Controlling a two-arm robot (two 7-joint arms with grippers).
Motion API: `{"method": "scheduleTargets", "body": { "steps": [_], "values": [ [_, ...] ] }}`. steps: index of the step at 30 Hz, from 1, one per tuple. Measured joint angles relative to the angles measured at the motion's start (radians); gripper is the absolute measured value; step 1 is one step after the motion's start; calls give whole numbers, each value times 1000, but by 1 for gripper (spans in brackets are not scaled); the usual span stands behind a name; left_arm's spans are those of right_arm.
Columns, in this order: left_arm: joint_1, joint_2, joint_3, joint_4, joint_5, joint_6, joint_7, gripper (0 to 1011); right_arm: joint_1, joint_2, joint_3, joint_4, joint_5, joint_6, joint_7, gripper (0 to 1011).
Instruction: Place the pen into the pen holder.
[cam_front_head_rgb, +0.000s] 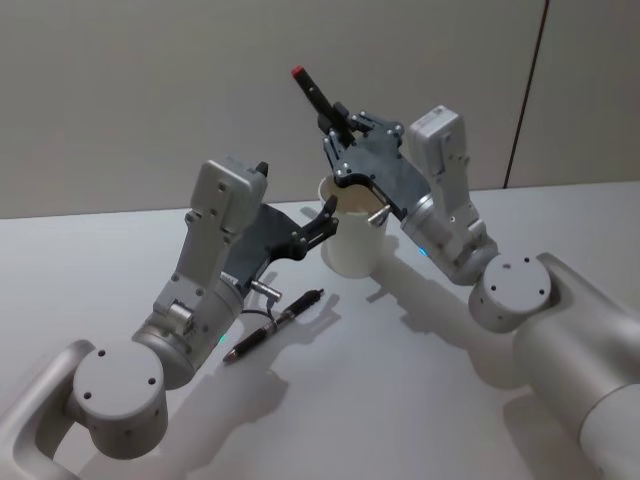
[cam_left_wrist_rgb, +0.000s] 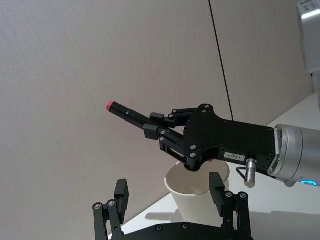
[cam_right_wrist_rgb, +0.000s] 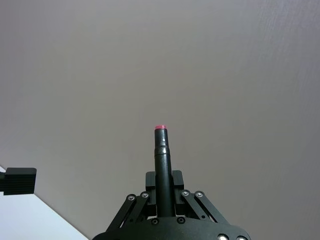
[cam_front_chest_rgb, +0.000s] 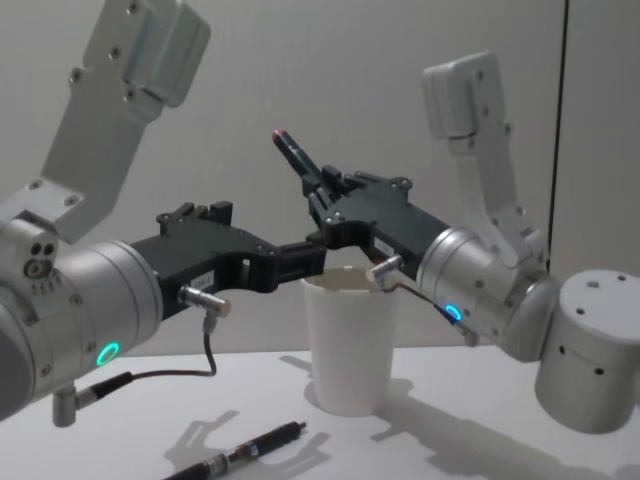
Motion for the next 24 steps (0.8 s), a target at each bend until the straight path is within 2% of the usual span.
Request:
{"method": "scheduleTargets", "body": {
  "steps": [14,19,24],
  "values": [
    [0,0,0,0,0,0,0,1001,48,-26,-9,117,3,-46,3,182],
    [0,0,0,0,0,0,0,1001,56,-31,-10,135,3,-53,3,288],
    [0,0,0,0,0,0,0,1001,61,-34,-11,149,3,-58,3,448]
  ]
}}
